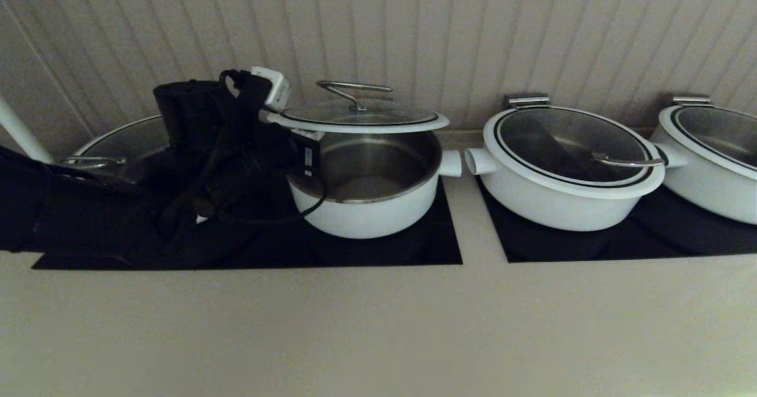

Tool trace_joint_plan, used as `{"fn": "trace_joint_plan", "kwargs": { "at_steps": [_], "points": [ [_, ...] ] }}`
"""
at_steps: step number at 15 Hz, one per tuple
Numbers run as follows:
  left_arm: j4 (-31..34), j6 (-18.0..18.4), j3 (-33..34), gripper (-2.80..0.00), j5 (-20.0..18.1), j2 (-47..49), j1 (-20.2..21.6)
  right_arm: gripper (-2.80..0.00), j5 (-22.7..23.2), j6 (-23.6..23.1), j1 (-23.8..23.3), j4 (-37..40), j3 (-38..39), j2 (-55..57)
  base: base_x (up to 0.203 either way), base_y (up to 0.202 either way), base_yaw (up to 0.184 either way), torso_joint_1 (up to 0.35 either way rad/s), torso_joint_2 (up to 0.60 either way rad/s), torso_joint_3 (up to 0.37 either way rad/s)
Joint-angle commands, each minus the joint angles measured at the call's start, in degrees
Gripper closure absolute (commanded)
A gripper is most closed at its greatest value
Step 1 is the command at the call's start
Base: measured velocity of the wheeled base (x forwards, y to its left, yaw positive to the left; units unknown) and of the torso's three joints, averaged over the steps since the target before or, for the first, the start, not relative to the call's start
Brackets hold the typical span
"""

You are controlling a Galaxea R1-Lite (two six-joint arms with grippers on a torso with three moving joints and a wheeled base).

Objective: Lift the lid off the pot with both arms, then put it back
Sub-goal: Open the pot lid completely

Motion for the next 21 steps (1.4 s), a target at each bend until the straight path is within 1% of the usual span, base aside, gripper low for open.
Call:
{"fn": "trace_joint_plan", "kwargs": {
  "at_steps": [1, 7, 9, 12, 17, 21],
  "points": [
    [-0.27, 0.02, -0.36, 0.0, -0.1, -0.42, 0.0, 0.0, 0.02, -0.04, 0.01, -0.01, 0.0, -0.12, 0.0, 0.0, 0.0, 0.0, 0.0, 0.0],
    [-0.47, 0.06, -0.44, 0.0, -0.03, -1.26, 0.0, 0.0, 0.02, -0.04, 0.01, -0.01, 0.0, -0.12, 0.0, 0.0, 0.0, 0.0, 0.0, 0.0],
    [-1.96, 0.06, -0.44, 0.0, 0.01, -1.5, 0.0, 0.0, 0.02, -0.04, 0.01, -0.01, 0.0, -0.12, 0.0, 0.0, 0.0, 0.0, 0.0, 0.0],
    [-4.02, -0.03, -0.44, 0.0, 1.55, -1.48, 0.0, 0.0, 0.02, -0.04, 0.01, -0.01, 0.0, -0.12, 0.0, 0.0, 0.0, 0.0, 0.0, 0.0],
    [-4.94, -0.03, -0.45, 0.0, 1.64, -1.07, 0.0, 0.0, 0.02, -0.04, 0.01, -0.01, 0.0, -0.12, 0.0, 0.0, 0.0, 0.0, 0.0, 0.0],
    [-7.92, -0.03, -0.97, 0.0, 1.64, -0.2, 0.0, 0.0, 0.02, -0.04, 0.01, -0.01, 0.0, -0.12, 0.0, 0.0, 0.0, 0.0, 0.0, 0.0]
  ]
}}
